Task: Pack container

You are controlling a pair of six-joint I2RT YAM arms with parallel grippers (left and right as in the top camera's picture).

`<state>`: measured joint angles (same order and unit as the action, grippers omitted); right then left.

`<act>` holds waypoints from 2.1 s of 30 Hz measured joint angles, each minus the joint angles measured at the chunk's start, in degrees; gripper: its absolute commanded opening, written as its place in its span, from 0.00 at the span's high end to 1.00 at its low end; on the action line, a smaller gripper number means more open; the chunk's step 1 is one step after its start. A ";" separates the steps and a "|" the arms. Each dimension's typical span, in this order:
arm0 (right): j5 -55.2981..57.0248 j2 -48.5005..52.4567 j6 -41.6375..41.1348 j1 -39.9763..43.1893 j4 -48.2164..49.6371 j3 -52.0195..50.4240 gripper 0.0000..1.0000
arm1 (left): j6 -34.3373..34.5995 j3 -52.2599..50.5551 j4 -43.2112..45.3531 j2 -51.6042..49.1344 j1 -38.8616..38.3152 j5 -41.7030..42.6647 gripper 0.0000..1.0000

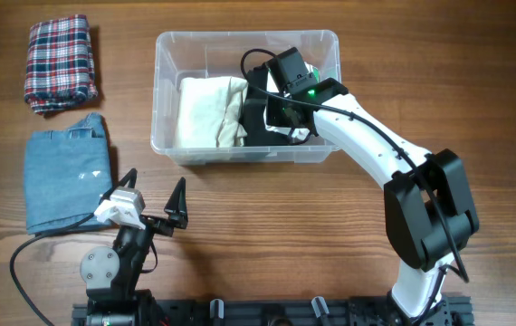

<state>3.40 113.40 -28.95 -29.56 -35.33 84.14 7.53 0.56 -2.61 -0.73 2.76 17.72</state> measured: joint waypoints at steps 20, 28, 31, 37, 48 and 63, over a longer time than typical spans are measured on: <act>14.71 -27.89 4.17 24.48 -13.49 4.81 0.00 | 0.02 0.00 0.00 0.00 0.00 0.00 0.00; 14.19 -23.06 1.75 38.25 -13.46 -0.48 0.00 | 0.02 0.00 0.00 0.00 0.00 -0.02 0.00; 13.94 -19.32 1.51 38.66 -13.07 -2.21 0.00 | 0.02 0.00 0.00 0.00 0.00 -0.02 0.00; 13.53 -13.49 1.29 38.66 -11.96 -2.93 0.00 | 0.02 0.00 0.00 0.00 0.00 0.00 0.00; 13.53 -13.05 1.29 38.66 -11.80 -3.02 0.00 | 0.04 -0.11 0.98 -0.02 0.00 0.04 0.00; 13.20 -13.05 1.09 38.66 -11.69 -3.04 0.00 | -1.90 48.87 -18.84 -31.95 2.73 0.11 0.00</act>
<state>16.60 100.36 -27.86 9.10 -47.03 81.10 5.63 49.43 -21.45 -32.69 5.50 17.82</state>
